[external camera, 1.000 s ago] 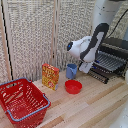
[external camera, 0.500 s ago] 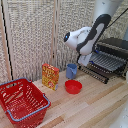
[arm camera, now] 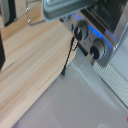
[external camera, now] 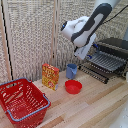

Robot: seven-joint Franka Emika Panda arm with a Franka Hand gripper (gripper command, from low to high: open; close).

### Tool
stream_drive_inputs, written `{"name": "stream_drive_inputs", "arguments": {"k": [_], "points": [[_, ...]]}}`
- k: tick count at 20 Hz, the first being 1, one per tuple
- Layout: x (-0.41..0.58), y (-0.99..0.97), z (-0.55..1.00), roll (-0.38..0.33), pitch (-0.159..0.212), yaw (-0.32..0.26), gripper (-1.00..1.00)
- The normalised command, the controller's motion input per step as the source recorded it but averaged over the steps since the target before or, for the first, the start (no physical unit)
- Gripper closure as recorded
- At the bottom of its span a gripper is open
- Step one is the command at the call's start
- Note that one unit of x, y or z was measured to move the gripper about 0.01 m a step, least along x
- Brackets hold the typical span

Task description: Extend the gripper towards the oven tray handle. Grasp the handle and carefully pull the tray out of the oven. Move the gripper above the red bowl. Grab the red bowl gently. Lift the bowl and place it onto the oven tray.

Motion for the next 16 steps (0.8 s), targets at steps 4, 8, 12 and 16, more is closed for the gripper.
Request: {"name": "stream_drive_inputs", "arguments": {"k": [4, 8, 12, 16], "points": [[-0.014, 0.23, 0.25, 0.102, -0.04, -0.304, -1.0], [-0.03, 0.19, 0.14, 0.165, -0.047, -0.306, -1.0], [-0.004, 0.16, 0.11, 0.219, -0.041, -0.287, -1.0], [-0.007, 0.17, 0.08, 0.226, -0.059, -0.271, -1.0]]}}
